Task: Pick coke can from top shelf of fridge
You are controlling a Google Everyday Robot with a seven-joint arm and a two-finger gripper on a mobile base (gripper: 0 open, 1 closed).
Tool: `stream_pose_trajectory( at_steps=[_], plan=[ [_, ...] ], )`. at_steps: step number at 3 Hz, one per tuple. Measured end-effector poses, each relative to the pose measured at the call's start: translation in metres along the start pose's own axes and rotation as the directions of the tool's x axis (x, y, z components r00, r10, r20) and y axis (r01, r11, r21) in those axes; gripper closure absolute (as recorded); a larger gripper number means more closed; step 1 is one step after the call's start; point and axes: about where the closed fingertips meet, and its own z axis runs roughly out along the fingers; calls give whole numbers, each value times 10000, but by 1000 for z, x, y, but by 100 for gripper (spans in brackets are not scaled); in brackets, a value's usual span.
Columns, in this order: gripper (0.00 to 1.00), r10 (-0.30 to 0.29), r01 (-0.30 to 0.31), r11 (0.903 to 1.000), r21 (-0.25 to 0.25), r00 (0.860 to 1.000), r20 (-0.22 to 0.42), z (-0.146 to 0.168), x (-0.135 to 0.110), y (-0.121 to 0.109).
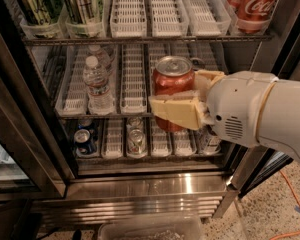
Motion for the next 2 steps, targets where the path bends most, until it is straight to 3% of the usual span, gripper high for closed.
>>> stream_pose_trajectory(
  at_steps=[1, 2],
  plan=[
    [100, -84, 84, 9993, -365, 10000, -11, 8, 1, 10],
    [100, -84, 84, 9993, -365, 10000, -11, 8, 1, 10]
  ],
)
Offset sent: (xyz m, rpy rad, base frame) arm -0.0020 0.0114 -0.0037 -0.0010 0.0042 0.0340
